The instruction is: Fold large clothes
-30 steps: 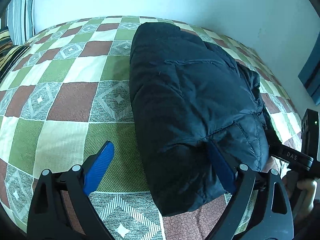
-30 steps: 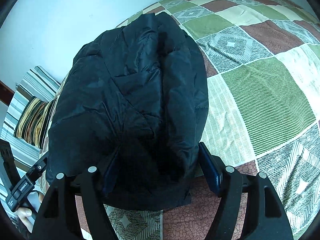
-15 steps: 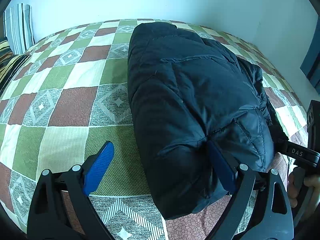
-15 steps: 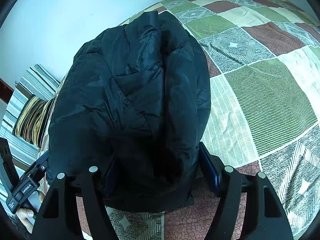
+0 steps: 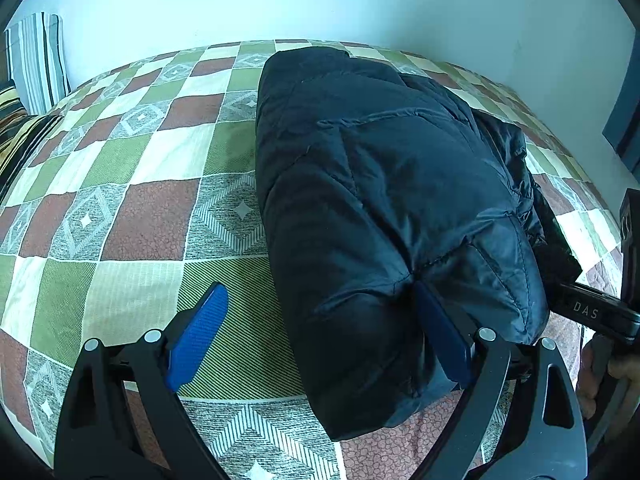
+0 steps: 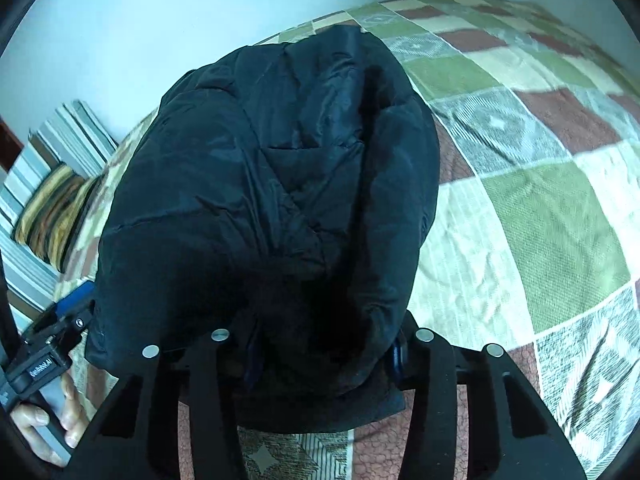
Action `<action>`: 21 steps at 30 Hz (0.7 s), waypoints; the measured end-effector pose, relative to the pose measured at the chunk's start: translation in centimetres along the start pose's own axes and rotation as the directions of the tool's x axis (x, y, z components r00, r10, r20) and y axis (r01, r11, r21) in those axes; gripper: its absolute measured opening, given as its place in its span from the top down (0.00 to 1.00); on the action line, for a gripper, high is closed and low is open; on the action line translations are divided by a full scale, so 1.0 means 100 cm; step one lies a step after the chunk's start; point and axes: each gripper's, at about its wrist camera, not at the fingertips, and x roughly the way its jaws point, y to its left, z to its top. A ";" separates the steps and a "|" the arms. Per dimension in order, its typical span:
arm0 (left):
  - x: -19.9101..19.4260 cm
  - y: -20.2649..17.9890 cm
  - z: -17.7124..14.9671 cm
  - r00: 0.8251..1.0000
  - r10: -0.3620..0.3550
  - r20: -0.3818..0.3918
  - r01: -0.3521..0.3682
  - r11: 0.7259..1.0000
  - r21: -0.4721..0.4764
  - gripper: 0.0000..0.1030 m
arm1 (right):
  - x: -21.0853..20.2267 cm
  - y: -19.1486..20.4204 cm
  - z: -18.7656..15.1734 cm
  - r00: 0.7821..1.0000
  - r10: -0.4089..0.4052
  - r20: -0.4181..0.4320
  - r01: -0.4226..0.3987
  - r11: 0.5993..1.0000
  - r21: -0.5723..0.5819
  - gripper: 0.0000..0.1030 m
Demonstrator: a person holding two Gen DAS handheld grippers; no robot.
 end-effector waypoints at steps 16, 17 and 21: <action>0.011 0.036 0.016 0.999 0.032 0.002 -0.032 0.998 -0.060 0.09 | 0.023 0.027 0.024 1.000 0.008 -0.013 -0.009 0.998 -0.067 0.58; 0.012 0.037 0.017 0.999 0.034 0.003 -0.034 0.997 -0.063 0.09 | 0.026 0.028 0.027 1.000 0.008 -0.015 -0.009 0.997 -0.071 0.58; 0.013 0.042 0.019 0.999 0.042 0.005 -0.041 0.997 -0.072 0.09 | 0.033 0.035 0.033 1.000 0.011 -0.019 -0.013 0.997 -0.082 0.58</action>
